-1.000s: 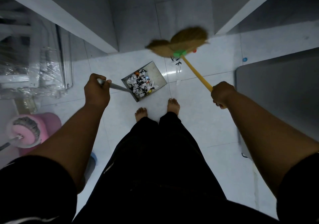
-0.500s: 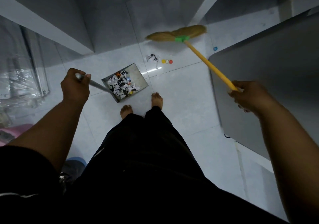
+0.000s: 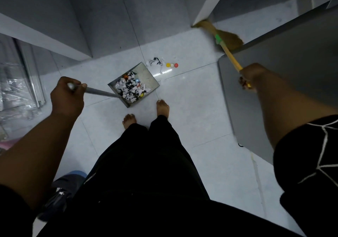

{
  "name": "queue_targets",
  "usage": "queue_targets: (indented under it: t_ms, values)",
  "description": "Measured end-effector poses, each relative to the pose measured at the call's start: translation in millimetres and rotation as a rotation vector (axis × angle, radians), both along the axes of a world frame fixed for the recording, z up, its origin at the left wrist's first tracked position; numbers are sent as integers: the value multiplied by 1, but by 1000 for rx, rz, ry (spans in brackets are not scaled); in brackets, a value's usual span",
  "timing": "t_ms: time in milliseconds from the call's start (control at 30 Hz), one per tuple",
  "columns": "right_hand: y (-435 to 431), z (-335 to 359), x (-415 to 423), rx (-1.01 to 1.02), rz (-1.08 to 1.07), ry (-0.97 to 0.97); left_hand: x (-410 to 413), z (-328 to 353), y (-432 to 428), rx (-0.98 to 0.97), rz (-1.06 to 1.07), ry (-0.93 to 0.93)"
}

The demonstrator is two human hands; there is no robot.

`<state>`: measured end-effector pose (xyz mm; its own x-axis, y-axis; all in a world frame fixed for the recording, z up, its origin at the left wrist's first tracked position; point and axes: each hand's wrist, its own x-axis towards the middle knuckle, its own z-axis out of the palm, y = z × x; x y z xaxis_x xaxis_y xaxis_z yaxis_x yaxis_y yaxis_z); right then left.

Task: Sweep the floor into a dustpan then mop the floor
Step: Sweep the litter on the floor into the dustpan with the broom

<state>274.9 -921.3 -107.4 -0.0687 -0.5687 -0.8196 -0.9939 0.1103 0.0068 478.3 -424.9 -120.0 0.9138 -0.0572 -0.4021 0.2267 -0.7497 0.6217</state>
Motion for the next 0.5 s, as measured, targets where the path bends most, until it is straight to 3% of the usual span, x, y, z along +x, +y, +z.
queue_targets:
  t_ms: [233,500]
  values:
    - [73,-11,-13,179,-435,-258,-3,3,2,1,35,15]
    - [177,13,-11,369,-429,-257,-4,11,26,5,50,42]
